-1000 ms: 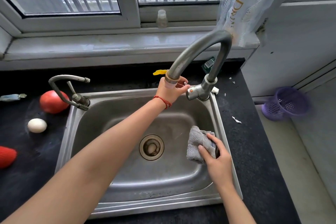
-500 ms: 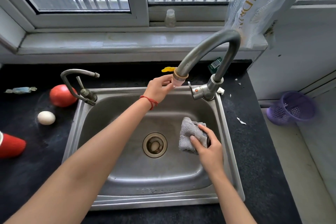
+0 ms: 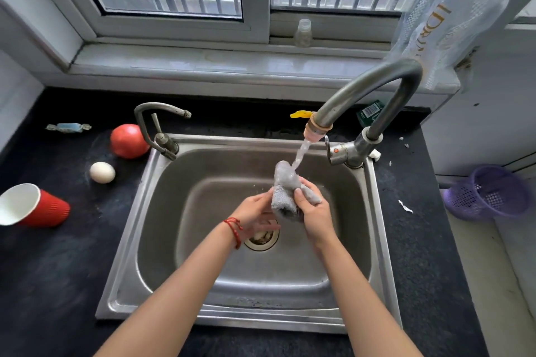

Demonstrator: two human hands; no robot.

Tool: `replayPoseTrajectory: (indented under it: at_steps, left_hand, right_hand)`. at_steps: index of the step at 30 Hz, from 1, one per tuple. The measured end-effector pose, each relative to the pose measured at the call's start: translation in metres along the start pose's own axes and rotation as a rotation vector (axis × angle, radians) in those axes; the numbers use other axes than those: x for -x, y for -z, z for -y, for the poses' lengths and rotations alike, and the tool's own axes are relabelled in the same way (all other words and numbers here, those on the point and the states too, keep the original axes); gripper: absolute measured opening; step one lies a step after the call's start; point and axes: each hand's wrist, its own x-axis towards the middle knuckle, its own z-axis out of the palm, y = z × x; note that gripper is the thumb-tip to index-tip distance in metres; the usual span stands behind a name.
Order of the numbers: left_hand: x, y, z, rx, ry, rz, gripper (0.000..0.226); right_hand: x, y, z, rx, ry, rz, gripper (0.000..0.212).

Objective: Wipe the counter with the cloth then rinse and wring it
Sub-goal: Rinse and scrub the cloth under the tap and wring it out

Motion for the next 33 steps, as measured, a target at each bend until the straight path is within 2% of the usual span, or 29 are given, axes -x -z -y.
replayPoseTrajectory:
  at_steps: [3, 8, 11, 14, 16, 18, 20, 23, 27, 28, 30, 33]
  left_hand:
    - [0.000, -0.008, 0.007, 0.135, 0.034, 0.071, 0.028]
    - [0.001, -0.012, 0.012, 0.290, 0.046, 0.077, 0.024]
    - [0.003, -0.015, 0.010, 0.294, 0.044, -0.018, 0.017]
    - [-0.001, -0.017, 0.006, 0.274, -0.026, -0.234, 0.030]
    - [-0.003, -0.011, 0.002, 0.249, -0.115, -0.345, 0.044]
    - [-0.004, -0.002, -0.002, 0.215, -0.161, -0.377, 0.051]
    - [-0.002, 0.003, -0.006, 0.227, -0.179, -0.330, 0.046]
    - [0.001, 0.001, -0.014, 0.268, -0.198, -0.197, 0.024]
    - [-0.002, 0.001, -0.025, 0.222, -0.240, -0.114, 0.021]
    - [-0.003, 0.003, -0.026, 0.163, -0.259, -0.108, 0.022]
    - [-0.005, 0.005, -0.029, 0.031, -0.298, -0.118, 0.023]
    - [-0.007, 0.009, -0.032, -0.238, -0.374, -0.125, 0.026]
  right_hand:
    - [-0.003, -0.004, -0.008, 0.104, -0.004, 0.012, 0.025]
    - [-0.009, 0.004, -0.016, 0.492, 0.063, 0.013, 0.016]
    - [-0.009, 0.007, -0.018, 0.582, 0.082, -0.056, 0.012]
    - [-0.010, 0.011, -0.020, 0.668, 0.120, -0.159, 0.012]
    - [-0.011, 0.014, -0.019, 0.659, 0.104, -0.193, 0.010]
    - [-0.013, 0.017, -0.018, 0.588, 0.059, -0.173, 0.007]
    - [-0.015, 0.015, -0.016, 0.414, -0.023, -0.169, 0.017]
    - [-0.017, 0.010, -0.015, 0.135, -0.133, -0.168, 0.034]
    - [-0.023, 0.007, -0.017, -0.098, -0.273, -0.035, 0.055]
    - [-0.024, 0.007, -0.017, -0.099, -0.304, 0.012, 0.055]
    - [-0.024, 0.007, -0.013, 0.083, -0.277, 0.054, 0.044]
    - [-0.027, 0.008, -0.005, 0.264, -0.077, 0.010, 0.043]
